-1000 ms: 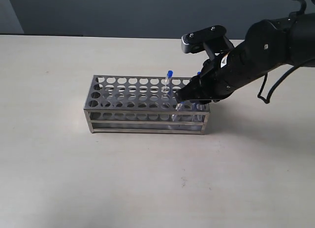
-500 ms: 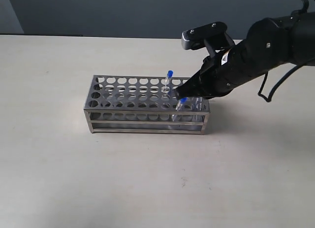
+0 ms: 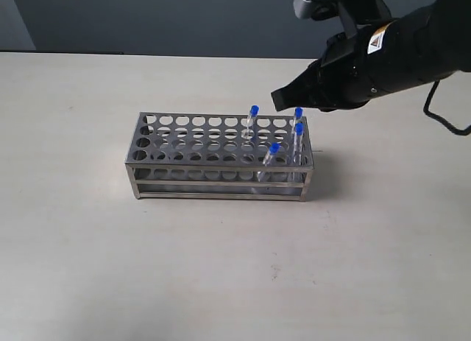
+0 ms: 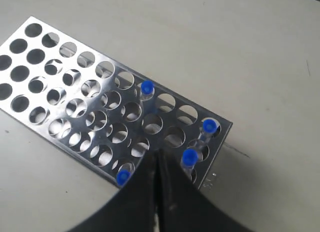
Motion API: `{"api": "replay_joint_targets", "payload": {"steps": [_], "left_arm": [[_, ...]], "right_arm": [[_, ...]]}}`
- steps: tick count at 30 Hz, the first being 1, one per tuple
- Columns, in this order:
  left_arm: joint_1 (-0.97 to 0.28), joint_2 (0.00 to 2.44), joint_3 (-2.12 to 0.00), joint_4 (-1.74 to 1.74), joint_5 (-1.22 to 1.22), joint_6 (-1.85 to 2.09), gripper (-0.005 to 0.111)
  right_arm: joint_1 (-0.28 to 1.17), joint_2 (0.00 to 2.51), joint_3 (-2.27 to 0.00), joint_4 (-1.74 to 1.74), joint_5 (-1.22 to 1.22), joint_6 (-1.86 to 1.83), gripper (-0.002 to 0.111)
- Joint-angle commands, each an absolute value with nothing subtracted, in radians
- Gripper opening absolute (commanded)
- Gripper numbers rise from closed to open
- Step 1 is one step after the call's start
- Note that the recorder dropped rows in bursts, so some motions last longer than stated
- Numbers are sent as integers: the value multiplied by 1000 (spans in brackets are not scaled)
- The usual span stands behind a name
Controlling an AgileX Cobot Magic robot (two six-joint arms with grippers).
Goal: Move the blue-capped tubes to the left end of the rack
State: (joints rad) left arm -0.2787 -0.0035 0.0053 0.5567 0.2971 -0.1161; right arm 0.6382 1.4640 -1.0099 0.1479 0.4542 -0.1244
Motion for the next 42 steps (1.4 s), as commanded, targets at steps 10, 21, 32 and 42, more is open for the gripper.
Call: {"api": "replay_joint_targets", "payload": {"steps": [10,21,32,42], "left_arm": [[-282,0,0,556,293,-121,1],[-282,0,0,556,293,-121,1],[-282,0,0,558,288,-121,1],[-282,0,0,558,288,-121,1]], "right_arm": [[639,1581,-1015,166,493,-131,44],[639,1688,-1015,120,414,-131,23],[639,1708,-1015,76,391,-131,-1],[639,1614,-1015,78,442,-131,-1]]}}
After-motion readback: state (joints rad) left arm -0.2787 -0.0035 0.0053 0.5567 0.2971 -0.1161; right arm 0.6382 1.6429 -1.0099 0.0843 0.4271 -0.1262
